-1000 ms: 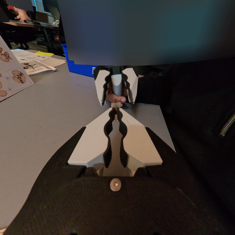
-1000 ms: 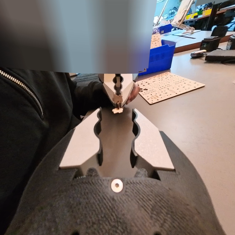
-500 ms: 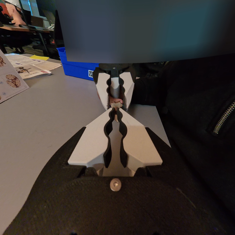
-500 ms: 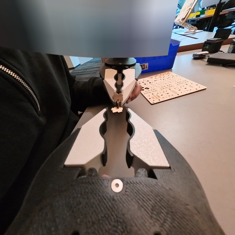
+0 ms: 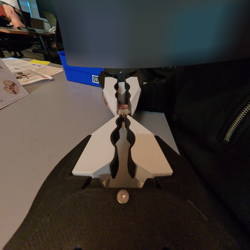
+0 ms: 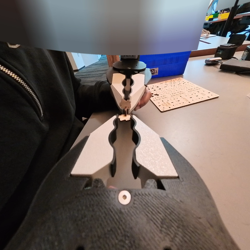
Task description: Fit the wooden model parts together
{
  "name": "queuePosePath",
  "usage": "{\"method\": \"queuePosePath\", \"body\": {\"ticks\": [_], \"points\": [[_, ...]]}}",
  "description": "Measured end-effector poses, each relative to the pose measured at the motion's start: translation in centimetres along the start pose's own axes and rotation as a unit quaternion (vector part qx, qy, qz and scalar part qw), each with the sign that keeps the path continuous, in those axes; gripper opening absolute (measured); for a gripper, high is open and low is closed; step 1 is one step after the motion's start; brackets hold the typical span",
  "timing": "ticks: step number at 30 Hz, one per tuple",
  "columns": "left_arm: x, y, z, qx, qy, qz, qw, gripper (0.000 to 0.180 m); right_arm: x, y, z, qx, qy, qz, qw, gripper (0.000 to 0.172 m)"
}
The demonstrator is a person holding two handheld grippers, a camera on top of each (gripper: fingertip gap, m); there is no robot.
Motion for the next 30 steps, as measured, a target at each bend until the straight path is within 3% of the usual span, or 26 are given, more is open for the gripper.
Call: {"method": "queuePosePath", "body": {"ticks": [7, 12, 14, 17, 20, 22, 24, 30], "points": [[0.0, -0.1, -0.1, 0.002, -0.008, 0.009, 1.000, 0.003, 0.1, -0.2, 0.1, 0.004, 0.010, 0.005, 1.000, 0.015], [0.1, -0.2, -0.5, 0.022, -0.016, 0.016, 1.000, 0.035, 0.5, -0.3, 0.9, 0.021, 0.035, 0.012, 0.999, 0.015], [0.2, -0.2, -0.9, 0.041, -0.018, 0.022, 0.999, 0.044, 0.5, -0.4, 1.2, 0.068, 0.072, 0.006, 0.995, 0.015], [0.5, -0.3, -1.7, 0.088, -0.022, 0.034, 0.995, 0.052, 0.5, -0.4, 0.9, 0.244, 0.183, -0.048, 0.951, 0.015], [1.0, -0.5, -2.2, 0.136, -0.003, 0.057, 0.989, 0.057, 0.1, 0.1, 0.8, 0.408, 0.290, -0.126, 0.857, 0.015], [1.1, -0.6, -2.4, 0.159, 0.013, 0.067, 0.985, 0.058, -0.4, 0.5, 0.7, 0.464, 0.319, -0.160, 0.811, 0.015], [1.0, -0.5, -2.5, 0.166, 0.012, 0.061, 0.984, 0.059, -0.8, 0.7, 0.5, 0.487, 0.321, -0.170, 0.794, 0.015], [0.1, 0.5, -2.6, 0.152, -0.014, 0.015, 0.988, 0.059, -1.3, 1.1, 0.7, 0.506, 0.319, -0.182, 0.781, 0.015]]}}
Point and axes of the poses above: each gripper's, where its closed fingertips meet, x back along the fingers, y out of its underside, z = x × y across the jaws, the point moved 5 cm from there along x, back along the fingers, and after that the axes turned 6 degrees about -z, right-handed, at the moved point
